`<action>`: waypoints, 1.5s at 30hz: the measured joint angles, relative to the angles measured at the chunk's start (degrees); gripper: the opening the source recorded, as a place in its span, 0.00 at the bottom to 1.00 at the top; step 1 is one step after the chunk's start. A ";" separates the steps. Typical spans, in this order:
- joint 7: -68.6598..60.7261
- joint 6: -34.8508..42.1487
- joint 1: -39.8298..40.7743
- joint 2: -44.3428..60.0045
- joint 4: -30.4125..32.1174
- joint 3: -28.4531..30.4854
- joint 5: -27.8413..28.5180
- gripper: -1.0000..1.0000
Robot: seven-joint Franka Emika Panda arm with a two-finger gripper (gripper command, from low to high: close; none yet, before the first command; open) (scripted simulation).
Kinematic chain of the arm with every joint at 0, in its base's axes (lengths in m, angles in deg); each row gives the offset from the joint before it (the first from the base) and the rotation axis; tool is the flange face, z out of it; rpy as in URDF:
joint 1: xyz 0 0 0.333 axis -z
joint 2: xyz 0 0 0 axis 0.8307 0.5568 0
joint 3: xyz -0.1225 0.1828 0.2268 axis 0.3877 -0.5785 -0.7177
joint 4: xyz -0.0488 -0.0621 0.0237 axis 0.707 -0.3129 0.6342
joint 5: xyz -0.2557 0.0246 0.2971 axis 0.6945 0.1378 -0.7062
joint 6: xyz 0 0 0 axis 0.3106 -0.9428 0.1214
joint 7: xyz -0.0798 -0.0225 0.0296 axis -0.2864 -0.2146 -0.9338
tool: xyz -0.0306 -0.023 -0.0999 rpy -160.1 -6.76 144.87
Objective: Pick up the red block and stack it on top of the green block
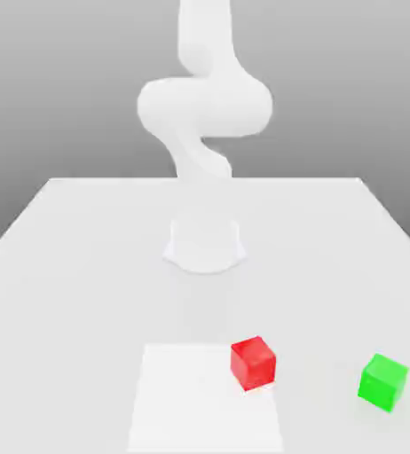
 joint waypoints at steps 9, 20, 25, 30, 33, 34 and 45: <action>-4.99 -11.97 -3.21 19.33 12.15 -1.35 0.88 0.50; -11.66 -27.01 -6.94 42.60 24.97 -2.69 0.04 0.50; -10.76 -35.74 -8.07 52.97 23.92 -1.22 1.51 0.50; -10.51 -36.99 -8.29 54.45 23.72 -0.95 1.82 0.00; -10.43 -37.05 -8.23 54.53 23.71 -0.99 1.92 0.00; -10.59 -35.88 -8.03 53.16 23.91 -1.24 1.69 0.00; -17.30 -19.03 -16.12 44.44 15.86 -7.90 0.79 0.00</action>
